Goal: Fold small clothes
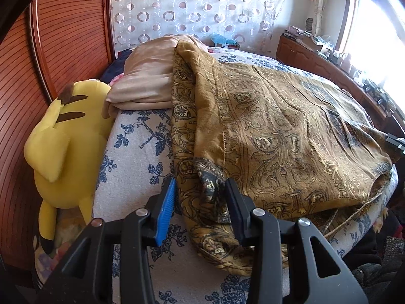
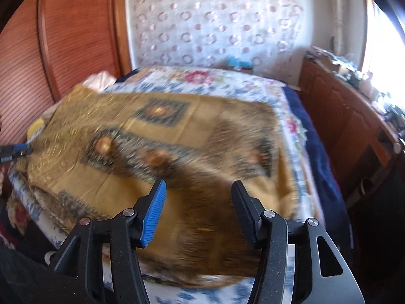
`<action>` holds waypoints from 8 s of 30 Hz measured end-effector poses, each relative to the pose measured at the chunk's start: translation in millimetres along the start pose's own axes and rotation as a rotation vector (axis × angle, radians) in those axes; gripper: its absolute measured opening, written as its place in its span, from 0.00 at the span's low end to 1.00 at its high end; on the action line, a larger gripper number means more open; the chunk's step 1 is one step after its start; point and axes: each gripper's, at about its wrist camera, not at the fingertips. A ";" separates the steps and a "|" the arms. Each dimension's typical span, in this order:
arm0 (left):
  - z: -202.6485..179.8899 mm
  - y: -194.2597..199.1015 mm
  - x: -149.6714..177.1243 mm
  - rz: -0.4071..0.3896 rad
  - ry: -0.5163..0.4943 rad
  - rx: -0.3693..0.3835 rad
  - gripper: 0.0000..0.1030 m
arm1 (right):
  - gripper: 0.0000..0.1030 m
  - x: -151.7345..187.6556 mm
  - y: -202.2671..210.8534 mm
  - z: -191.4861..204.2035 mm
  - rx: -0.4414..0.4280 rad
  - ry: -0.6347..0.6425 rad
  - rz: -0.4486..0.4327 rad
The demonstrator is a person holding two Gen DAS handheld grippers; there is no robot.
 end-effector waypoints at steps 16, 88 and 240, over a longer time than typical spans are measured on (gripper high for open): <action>-11.8 -5.0 -2.1 -0.007 0.016 0.025 0.37 | 0.62 26.5 -26.8 19.0 -0.037 0.033 0.042; -326.8 28.5 -158.8 -0.224 -0.345 0.634 0.36 | 0.65 25.1 85.6 -58.1 0.145 -0.096 -0.139; -265.9 -243.4 -158.5 0.055 -0.354 0.362 0.00 | 0.50 -2.3 -75.3 -111.3 0.132 -0.092 0.088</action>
Point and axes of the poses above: each gripper's, at about its wrist camera, not at the fingertips, and y roughly against the way its jaws point, z to its left, x to its underside, and after that the axes turned 15 degrees about -z, right-handed
